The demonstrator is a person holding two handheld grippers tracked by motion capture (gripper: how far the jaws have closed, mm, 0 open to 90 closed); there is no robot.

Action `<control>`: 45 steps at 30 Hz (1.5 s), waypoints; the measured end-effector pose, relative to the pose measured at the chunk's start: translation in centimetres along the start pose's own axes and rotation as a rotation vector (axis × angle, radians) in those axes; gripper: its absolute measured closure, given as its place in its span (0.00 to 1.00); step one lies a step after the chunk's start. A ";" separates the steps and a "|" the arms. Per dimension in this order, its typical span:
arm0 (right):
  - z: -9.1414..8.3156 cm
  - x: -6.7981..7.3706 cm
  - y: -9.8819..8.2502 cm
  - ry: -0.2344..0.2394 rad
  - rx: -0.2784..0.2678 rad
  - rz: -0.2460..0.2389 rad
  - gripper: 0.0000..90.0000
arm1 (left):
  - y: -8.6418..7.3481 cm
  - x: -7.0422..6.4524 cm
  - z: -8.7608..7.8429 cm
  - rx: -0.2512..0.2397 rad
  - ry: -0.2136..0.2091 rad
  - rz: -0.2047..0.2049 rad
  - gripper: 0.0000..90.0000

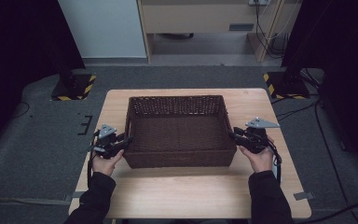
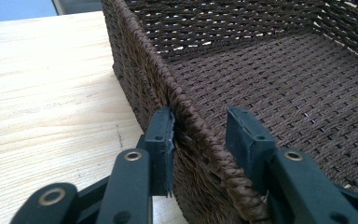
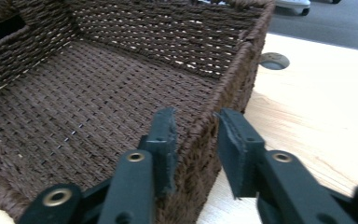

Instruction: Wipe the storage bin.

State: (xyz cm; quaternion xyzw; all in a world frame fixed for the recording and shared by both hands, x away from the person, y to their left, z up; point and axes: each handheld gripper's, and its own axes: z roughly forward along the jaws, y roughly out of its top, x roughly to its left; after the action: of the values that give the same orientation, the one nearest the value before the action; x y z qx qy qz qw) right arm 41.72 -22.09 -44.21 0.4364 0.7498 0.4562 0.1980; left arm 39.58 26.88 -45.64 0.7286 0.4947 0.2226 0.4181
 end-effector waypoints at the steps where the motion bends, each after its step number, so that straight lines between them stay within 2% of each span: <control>1: 0.0 0.0 0.0 0.004 0.005 -0.009 0.77 | 0.0 0.0 0.0 0.000 0.005 0.002 0.67; 4: 0.2 0.4 -0.1 -0.005 0.019 -0.021 0.78 | 0.0 0.1 -0.1 -0.005 0.013 -0.003 0.59; 7: 0.2 0.5 -0.2 -0.013 0.019 -0.009 0.78 | 0.1 0.1 -0.5 -0.022 0.012 0.003 0.55; 12: -0.3 1.0 -0.3 -0.022 0.035 -0.019 0.78 | 0.1 -0.2 -1.1 -0.027 -0.004 0.007 0.53; 14: -0.5 1.3 -0.3 -0.027 0.042 -0.027 0.78 | 0.1 -0.4 -1.4 -0.016 -0.013 0.013 0.54; 16: -0.8 1.7 -0.4 -0.038 0.048 -0.030 0.77 | 0.0 -0.7 -1.5 -0.001 -0.003 0.034 0.58; 20: -1.2 2.1 -0.5 -0.044 0.057 -0.039 0.75 | -0.4 -0.6 -1.1 0.025 0.011 0.022 0.70; 22: -1.3 2.0 -0.2 -0.051 0.036 -0.054 0.72 | -0.4 -0.4 -1.0 0.025 -0.003 0.011 0.73; 25: -1.0 1.5 0.0 -0.044 -0.004 -0.053 0.73 | -0.2 -0.5 -0.8 0.031 0.004 0.016 0.76; 27: -0.4 1.2 0.0 -0.056 -0.009 -0.053 0.74 | -0.1 -0.4 -0.6 0.027 0.009 0.013 0.77; 28: -0.1 1.0 0.0 -0.044 -0.014 -0.032 0.76 | -0.1 -0.3 -0.5 0.028 0.006 0.012 0.77; 31: 0.4 1.1 0.0 -0.043 -0.011 -0.040 0.78 | -0.1 0.0 -0.5 0.023 -0.001 0.010 0.77; 35: 0.0 1.4 -0.1 -0.052 0.001 -0.032 0.80 | -0.2 -0.2 -0.9 0.007 -0.007 0.009 0.67; 37: -0.3 1.6 -0.2 -0.053 0.008 -0.037 0.80 | -0.2 -0.2 -1.3 -0.003 -0.008 0.009 0.66; 40: -1.0 2.3 -0.4 -0.044 0.026 -0.048 0.79 | -0.4 0.0 -1.3 -0.017 -0.002 -0.005 0.68; 43: -1.7 2.7 -0.6 -0.031 0.038 -0.054 0.78 | -0.3 0.1 -1.3 -0.007 0.012 -0.014 0.75; 45: -1.9 2.7 -0.5 -0.027 0.036 -0.058 0.74 | -0.2 0.2 -1.2 0.002 0.008 -0.018 0.78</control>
State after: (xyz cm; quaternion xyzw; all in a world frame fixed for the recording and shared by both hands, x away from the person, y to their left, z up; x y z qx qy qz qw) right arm 38.74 -20.92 -43.37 0.4242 0.7675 0.4308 0.2133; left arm 38.70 27.53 -45.16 0.7237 0.5030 0.2213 0.4174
